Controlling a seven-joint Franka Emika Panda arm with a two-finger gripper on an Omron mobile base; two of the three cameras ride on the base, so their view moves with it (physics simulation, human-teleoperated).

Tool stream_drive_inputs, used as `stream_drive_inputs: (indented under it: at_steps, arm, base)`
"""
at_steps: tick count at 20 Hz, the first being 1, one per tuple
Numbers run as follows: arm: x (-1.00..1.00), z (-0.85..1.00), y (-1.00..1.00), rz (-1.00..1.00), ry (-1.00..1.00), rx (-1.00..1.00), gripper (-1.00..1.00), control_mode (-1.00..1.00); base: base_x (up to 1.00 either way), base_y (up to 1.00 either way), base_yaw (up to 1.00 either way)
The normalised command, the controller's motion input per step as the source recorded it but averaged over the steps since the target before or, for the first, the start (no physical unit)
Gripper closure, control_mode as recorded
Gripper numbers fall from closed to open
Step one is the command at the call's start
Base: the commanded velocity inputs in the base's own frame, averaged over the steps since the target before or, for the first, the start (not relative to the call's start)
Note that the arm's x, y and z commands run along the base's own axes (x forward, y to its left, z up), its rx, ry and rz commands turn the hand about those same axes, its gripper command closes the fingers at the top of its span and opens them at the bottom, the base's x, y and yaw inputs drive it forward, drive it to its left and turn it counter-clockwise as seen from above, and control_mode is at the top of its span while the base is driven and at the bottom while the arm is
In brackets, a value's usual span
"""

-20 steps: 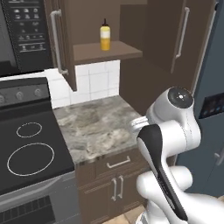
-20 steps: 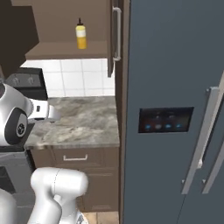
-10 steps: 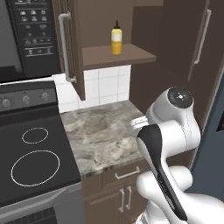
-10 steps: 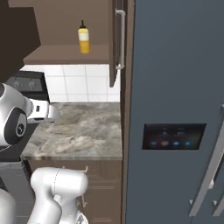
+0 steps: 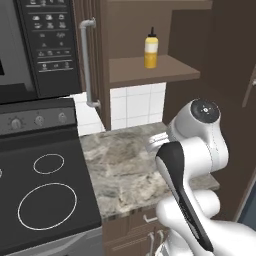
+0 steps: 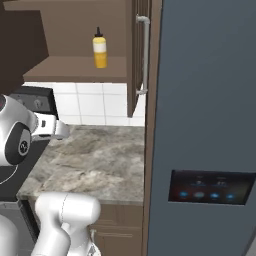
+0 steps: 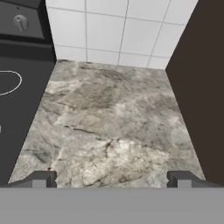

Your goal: Move the mustard and mayonnaise from the cabinet to the dining counter.

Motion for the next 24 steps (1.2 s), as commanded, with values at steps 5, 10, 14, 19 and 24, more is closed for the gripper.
stream_drive_inputs:
  at_steps: [5,10,14,19,24]
  arm:
    - [0.0,0.0,0.0,0.0,0.0,0.0,-1.0,1.0]
    - [0.0,0.0,0.0,0.0,0.0,0.0,-1.0,1.0]
    - [0.0,0.0,0.0,0.0,0.0,0.0,-1.0,1.0]
    - [0.0,0.0,0.0,0.0,0.0,0.0,-1.0,1.0]
    - [0.0,0.0,0.0,0.0,0.0,0.0,-1.0,1.0]
  base:
    - [0.34,-0.14,0.16]
    - [0.28,-0.06,0.06]
    - [0.03,0.0,0.01]
    - [0.0,0.0,0.0]
    - [-0.05,0.0,0.05]
